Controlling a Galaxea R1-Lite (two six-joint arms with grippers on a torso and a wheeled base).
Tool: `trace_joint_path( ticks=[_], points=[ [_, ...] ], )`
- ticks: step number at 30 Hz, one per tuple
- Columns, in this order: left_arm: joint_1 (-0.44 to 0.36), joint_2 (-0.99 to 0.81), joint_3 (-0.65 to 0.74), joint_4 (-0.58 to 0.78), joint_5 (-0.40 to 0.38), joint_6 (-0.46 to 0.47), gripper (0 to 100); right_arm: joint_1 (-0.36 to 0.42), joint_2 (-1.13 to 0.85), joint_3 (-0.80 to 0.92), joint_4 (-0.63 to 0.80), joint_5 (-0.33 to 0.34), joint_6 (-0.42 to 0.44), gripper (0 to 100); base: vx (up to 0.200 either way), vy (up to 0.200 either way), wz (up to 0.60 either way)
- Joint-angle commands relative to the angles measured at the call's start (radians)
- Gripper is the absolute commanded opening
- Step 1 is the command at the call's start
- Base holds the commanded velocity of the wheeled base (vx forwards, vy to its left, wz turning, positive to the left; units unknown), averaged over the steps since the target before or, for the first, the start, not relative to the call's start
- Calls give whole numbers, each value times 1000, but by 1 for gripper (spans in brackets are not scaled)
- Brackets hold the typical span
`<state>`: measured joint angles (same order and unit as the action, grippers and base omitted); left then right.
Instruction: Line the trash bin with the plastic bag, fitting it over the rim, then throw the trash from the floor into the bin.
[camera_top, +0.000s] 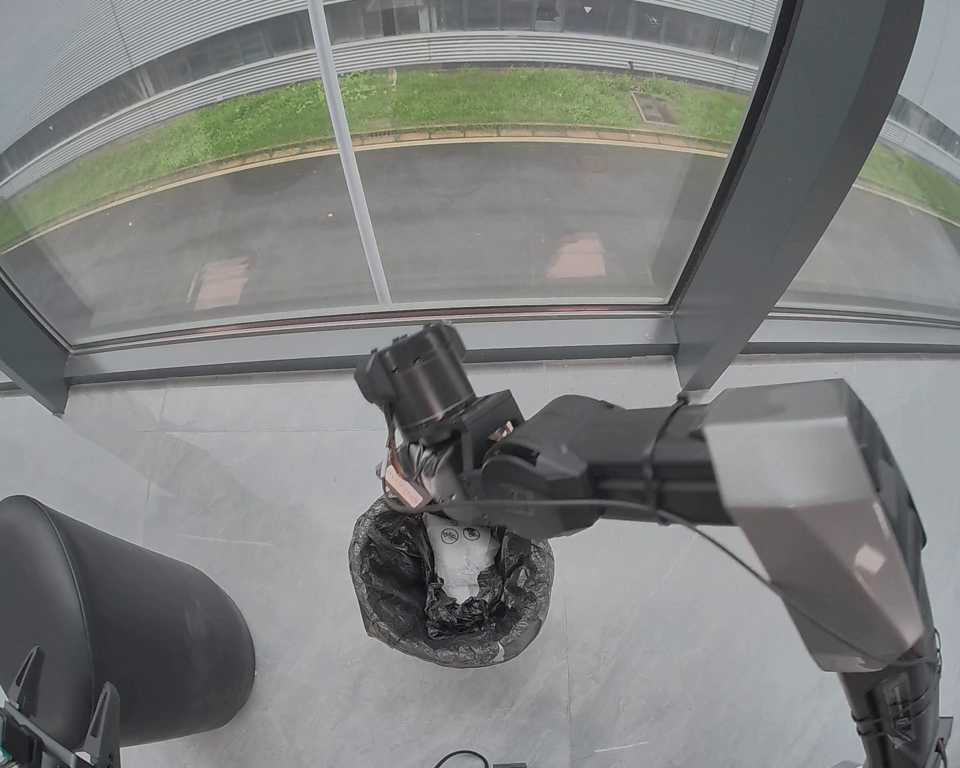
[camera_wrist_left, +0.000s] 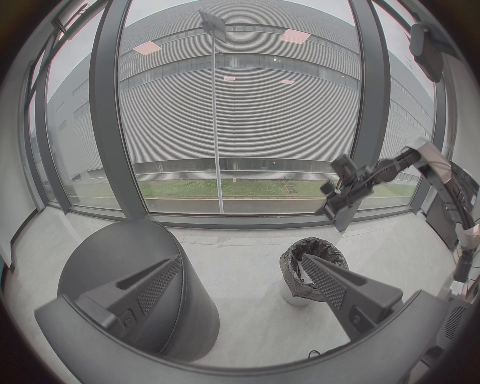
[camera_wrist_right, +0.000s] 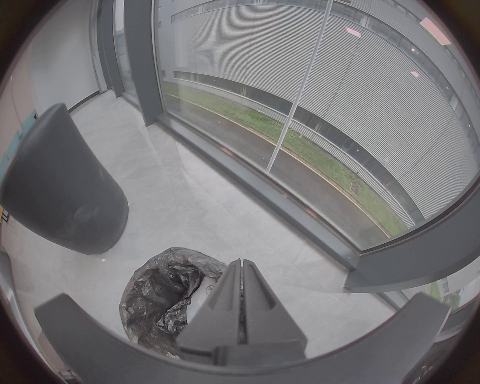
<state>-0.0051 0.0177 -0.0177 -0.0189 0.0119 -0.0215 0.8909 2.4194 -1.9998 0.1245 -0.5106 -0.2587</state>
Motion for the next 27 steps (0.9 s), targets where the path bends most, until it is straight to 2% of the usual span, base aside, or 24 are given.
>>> trace_joint_path(
  ticks=[1, 7, 11, 12, 15, 17, 23, 25, 27],
  points=[
    [1, -15, 18, 4, -1, 14, 100, 5, -194, 0, 84, 0, -17, 0, 0, 0, 0],
    [1, -15, 18, -3, -3, -2, 100, 20, -361, 0, 236, -2, -22, 0, 0, 0, 0],
    [1, -16, 18, -4, -1, -3, 100, 39, -505, 0, 445, -17, -37, 0, 0, 0, 0],
    [1, -16, 18, 5, -4, 11, 100, 34, -563, 0, 534, -54, -37, 0, 0, 0, 0],
    [1, -16, 18, 4, -4, 14, 100, 19, -652, 0, 656, -127, -36, 0, 0, 0, 0],
    [1, -16, 18, 4, -4, 12, 100, -24, -707, 0, 722, -161, -34, 0, 0, 0, 0],
    [1, -16, 18, 2, -4, 14, 100, -161, -855, 0, 919, -166, -34, 0, 0, 0, 0],
    [1, -16, 18, 2, -4, 14, 100, -227, -896, 0, 1000, -166, -31, 0, 0, 0, 0],
    [1, -16, 18, 4, -4, 14, 100, -331, -939, 0, 1095, -164, -30, 0, 0, 0, 0]
  ],
)
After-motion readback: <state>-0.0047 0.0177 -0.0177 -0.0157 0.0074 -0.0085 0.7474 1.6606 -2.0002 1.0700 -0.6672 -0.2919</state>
